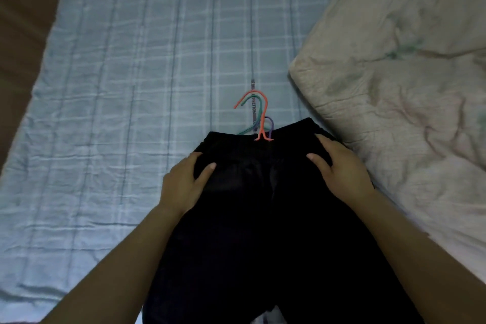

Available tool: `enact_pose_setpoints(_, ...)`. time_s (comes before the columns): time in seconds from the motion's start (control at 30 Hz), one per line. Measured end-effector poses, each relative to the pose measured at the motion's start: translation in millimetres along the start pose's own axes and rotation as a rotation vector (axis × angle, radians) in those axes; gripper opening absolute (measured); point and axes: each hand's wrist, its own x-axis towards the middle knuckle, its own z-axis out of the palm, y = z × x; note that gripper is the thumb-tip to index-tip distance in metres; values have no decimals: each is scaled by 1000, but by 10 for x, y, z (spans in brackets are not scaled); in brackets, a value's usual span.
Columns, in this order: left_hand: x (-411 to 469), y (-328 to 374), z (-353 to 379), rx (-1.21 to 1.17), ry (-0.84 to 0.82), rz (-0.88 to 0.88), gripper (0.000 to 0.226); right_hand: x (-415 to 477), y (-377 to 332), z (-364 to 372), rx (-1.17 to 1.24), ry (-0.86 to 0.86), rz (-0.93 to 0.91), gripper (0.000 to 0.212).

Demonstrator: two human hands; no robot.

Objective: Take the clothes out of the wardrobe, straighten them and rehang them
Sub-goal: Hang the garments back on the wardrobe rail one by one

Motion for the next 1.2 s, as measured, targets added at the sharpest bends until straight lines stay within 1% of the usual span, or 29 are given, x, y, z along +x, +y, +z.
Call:
enact_pose_setpoints(0.07, -283, 22, -138, -73, 38, 4, 45, -217, -179, -97, -21, 58, -26, 44)
enact_pose_setpoints(0.2, -979, -30, -421, -200, 90, 8, 50, -773, -624, -274, -22, 164, -48, 41)
enact_pose_setpoints(0.27, -1371, -71, -588, -250, 124, 19, 47, -1048, -880, -342, -46, 202, -93, 43)
enact_pose_setpoints(0.4, -2193, -311, -979, -324, 244, 18, 21, -1530, -1520, -388, -96, 215, -238, 45)
enact_pose_setpoints(0.5, -2831, -723, -1249, -345, 361, -29, 18, -1881, -2074, -264, -97, 161, -340, 41)
enact_pose_setpoints(0.6, -3578, -1288, -1400, -385, 470, -126, 21, -2281, -2646, 54, -108, 43, -473, 43)
enact_pose_setpoints(0.7, -4345, -1798, -1523, -452, 573, -225, 12, -2661, -3229, 465, -103, -65, -583, 43)
enact_pose_setpoints(0.77, -4773, -2108, -1619, -450, 656, -285, 13, -2880, -3616, 749, -77, -109, -668, 44)
enact_pose_setpoints(0.87, -5332, -2576, -1792, -432, 767, -389, 17, -3179, -4175, 1156, -46, -136, -809, 40)
enact_pose_setpoints(1.07, -6190, -3323, -2098, -320, 1017, -501, 33, -3635, -5220, 1987, 59, -212, -1080, 37)
enact_pose_setpoints(1.13, -6372, -3524, -2228, -264, 1070, -516, 35, -3745, -5525, 2262, 112, -243, -1132, 34)
enact_pose_setpoints(1.2, -6517, -3748, -2395, -232, 1105, -532, 35, -3802, -5812, 2516, 188, -231, -1135, 31)
